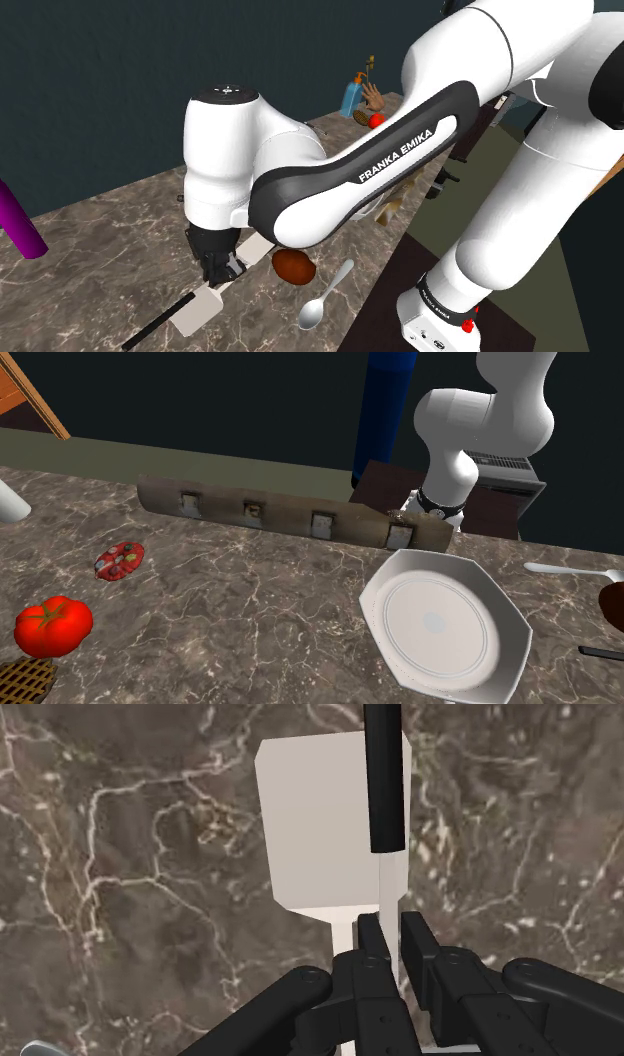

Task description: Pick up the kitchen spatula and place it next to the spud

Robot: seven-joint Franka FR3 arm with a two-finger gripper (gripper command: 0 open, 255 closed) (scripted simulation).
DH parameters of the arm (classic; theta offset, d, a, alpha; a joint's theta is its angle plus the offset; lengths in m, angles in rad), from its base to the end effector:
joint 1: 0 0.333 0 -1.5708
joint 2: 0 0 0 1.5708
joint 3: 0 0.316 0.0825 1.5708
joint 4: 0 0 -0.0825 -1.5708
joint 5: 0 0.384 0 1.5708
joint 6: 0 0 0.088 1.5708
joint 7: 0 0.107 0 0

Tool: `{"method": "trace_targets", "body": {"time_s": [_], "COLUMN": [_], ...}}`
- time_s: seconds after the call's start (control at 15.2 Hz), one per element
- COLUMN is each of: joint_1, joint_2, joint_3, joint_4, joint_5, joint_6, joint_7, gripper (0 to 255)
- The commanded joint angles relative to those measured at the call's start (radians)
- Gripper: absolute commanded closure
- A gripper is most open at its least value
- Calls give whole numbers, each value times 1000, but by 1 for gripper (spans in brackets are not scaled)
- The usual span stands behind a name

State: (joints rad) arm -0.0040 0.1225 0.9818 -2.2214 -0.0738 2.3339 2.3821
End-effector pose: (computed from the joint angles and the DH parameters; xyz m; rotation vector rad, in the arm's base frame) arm 0.3056 0.4450 0.3487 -2.4096 1.9491 0.0806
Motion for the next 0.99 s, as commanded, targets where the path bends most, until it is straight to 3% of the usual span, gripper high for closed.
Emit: {"method": "trace_targets", "body": {"time_s": [0.0,0.13,0.2,0.53,0.79,0.92], "joint_1": [0,0,0,0,-39,-36], "joint_2": [1,1,1,1,-130,-130], "joint_3": [0,0,0,0,21,18], "joint_4": [0,0,0,0,48,48], "joint_5": [-1,-1,-1,-1,143,143], "joint_6": [1,1,1,1,-121,-121], "joint_7": [1,1,0,0,-103,-103], "gripper": [255,255,0,0,0,0]}}
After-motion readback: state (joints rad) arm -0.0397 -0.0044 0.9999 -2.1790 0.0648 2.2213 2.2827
